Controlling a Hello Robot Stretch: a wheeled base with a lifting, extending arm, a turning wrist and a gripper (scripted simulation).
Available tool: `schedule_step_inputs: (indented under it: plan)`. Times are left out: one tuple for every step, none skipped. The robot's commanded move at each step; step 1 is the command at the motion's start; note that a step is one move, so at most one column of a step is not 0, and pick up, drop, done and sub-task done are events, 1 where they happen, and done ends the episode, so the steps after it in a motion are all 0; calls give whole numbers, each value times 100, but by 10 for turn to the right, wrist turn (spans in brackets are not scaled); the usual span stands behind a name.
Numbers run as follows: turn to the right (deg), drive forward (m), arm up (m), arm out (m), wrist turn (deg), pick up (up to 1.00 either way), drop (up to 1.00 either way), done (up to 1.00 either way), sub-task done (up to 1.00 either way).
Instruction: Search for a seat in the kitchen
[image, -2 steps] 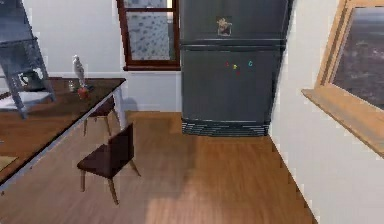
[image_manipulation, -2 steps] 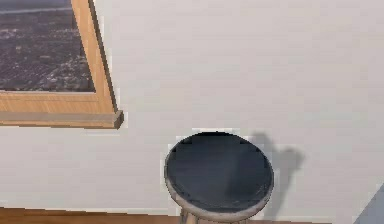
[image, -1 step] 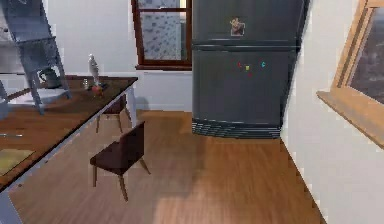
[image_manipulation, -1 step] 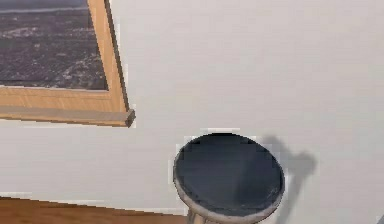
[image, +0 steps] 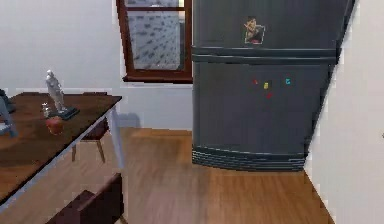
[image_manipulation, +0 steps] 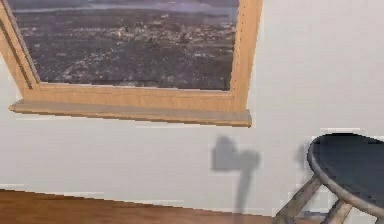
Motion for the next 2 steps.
schedule_step_inputs:
  plan:
    - [-360, 0, 0, 0, 0, 0, 0, 0, 0]
    - [0, 0, 0, 0, 0, 0, 0, 100, 0]
